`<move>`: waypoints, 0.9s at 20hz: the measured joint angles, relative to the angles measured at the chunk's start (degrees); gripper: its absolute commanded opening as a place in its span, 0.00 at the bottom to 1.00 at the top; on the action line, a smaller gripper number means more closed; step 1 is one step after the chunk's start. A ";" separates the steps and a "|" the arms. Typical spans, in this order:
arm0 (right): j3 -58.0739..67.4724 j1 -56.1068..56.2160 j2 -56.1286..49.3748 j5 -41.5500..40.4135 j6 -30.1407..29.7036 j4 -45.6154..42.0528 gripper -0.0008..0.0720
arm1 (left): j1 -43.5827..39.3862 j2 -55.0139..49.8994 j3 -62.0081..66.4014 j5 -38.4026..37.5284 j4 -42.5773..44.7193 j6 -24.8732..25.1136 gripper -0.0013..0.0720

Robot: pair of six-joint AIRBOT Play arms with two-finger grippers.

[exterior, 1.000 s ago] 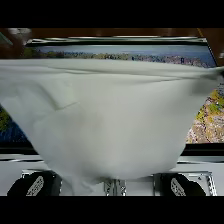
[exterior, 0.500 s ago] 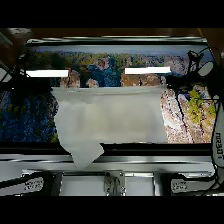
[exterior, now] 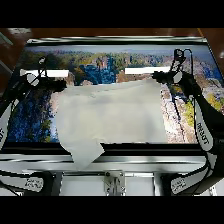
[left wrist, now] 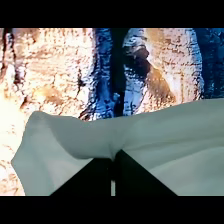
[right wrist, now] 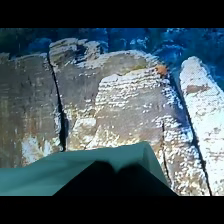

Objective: Fold the shirts.

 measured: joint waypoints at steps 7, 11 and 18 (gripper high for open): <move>-0.02 -4.31 -1.20 22.10 0.04 0.07 0.11 | 3.85 -0.70 0.66 -20.63 5.18 -0.33 0.07; -0.02 -4.98 -3.26 27.74 1.14 0.07 0.21 | 4.44 -3.52 0.63 -27.56 5.20 -1.92 0.08; -0.02 -8.94 2.14 35.85 -1.27 -0.07 0.72 | 7.41 -1.03 0.96 -38.58 3.45 -3.54 0.75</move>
